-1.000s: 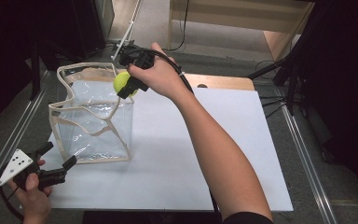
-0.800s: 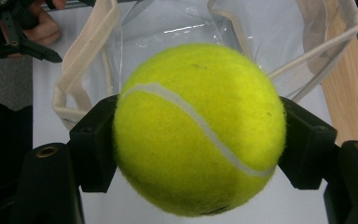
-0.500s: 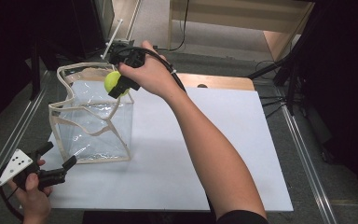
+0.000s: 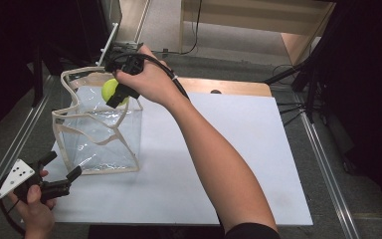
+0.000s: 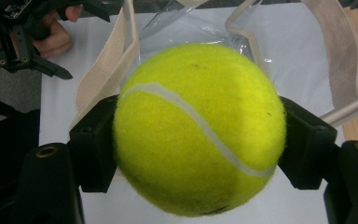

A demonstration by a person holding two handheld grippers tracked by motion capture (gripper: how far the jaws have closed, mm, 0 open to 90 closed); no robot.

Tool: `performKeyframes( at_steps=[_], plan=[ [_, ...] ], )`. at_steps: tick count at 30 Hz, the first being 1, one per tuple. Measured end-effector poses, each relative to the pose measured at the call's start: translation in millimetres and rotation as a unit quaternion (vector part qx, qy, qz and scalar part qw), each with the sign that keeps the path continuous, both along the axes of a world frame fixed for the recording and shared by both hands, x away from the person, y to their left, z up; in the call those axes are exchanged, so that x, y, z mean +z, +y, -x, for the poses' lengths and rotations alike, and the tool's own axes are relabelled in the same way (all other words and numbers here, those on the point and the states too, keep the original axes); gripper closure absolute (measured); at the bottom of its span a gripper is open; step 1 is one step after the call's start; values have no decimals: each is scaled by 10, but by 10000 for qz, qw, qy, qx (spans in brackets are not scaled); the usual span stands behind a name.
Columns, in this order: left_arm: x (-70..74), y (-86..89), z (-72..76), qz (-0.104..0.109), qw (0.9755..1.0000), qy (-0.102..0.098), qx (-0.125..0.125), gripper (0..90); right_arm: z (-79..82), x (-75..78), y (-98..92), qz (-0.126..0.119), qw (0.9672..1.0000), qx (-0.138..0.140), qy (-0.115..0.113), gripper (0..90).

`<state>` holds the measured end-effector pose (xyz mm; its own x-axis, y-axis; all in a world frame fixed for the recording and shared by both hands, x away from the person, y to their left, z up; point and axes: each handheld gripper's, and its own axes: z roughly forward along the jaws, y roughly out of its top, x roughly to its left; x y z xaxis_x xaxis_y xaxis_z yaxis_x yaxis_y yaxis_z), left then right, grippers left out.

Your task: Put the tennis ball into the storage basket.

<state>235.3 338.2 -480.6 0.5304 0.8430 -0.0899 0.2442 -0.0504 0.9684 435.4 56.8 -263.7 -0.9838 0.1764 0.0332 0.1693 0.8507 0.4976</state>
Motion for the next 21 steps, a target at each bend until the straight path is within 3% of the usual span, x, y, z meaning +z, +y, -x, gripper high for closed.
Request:
performKeyframes(
  at_steps=[12,17,21],
  plan=[
    [3,4,2,41,10000,-10,16,0,6,-124,160,192,9997,157,-68,240],
    [3,3,1,53,10000,-20,14,0,6,-174,138,267,9996,57,51,231],
    [3,2,1,45,10000,-15,9,0,25,-198,103,231,9997,103,4,135]
  ],
)
